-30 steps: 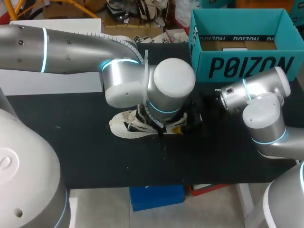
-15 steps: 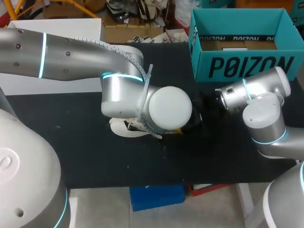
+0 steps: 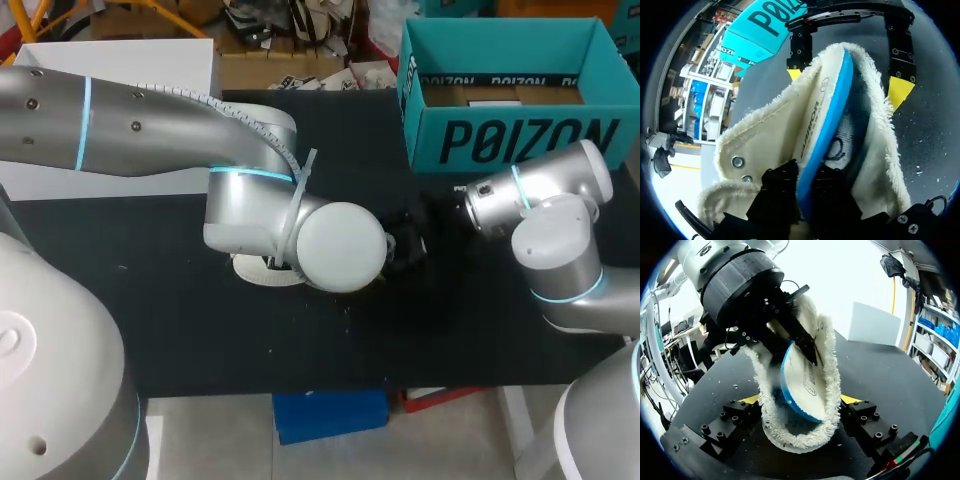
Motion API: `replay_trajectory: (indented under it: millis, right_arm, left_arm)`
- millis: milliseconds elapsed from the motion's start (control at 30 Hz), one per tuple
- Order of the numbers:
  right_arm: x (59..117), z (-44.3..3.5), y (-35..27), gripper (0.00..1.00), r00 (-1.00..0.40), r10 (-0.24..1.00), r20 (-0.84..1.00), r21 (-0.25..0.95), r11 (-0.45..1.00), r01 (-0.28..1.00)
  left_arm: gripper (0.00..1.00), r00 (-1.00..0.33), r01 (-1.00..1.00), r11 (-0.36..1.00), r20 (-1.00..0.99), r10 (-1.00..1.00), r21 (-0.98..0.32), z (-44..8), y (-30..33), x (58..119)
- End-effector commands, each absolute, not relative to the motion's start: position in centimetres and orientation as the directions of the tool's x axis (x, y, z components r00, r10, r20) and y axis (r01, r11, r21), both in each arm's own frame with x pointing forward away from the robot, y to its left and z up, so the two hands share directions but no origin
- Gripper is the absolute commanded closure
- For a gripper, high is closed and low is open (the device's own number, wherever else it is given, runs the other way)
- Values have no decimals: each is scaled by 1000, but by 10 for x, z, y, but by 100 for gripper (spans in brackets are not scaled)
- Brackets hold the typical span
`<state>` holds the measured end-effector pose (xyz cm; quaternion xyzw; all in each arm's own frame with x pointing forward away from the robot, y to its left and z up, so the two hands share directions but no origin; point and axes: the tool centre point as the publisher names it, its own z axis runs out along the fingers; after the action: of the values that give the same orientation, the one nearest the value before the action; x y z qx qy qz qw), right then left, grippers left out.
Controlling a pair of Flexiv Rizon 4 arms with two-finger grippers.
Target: Take the shoe out of the shoebox, open the shoe tongue, remove and reinsert the insole, then place the shoe into the shoebox
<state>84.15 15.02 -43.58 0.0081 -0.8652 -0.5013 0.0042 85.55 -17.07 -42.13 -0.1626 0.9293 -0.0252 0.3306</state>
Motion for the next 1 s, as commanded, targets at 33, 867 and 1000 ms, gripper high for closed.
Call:
replay_trajectory:
  millis: [33,867,1000]
  right_arm:
    - [841,-442,150,100,-1000,-19,0,867,498,-9]
    - [841,-442,150,100,-1000,-19,0,867,498,-9]
    - [841,-442,150,100,-1000,-19,0,867,498,-9]
  left_arm:
    - [100,-753,-275,949,-580,-312,-154,-426,-167,854]
    - [100,-944,-165,976,-264,-198,-139,-393,-168,827]
    - [100,-965,-153,977,-192,-180,-151,-386,-168,827]
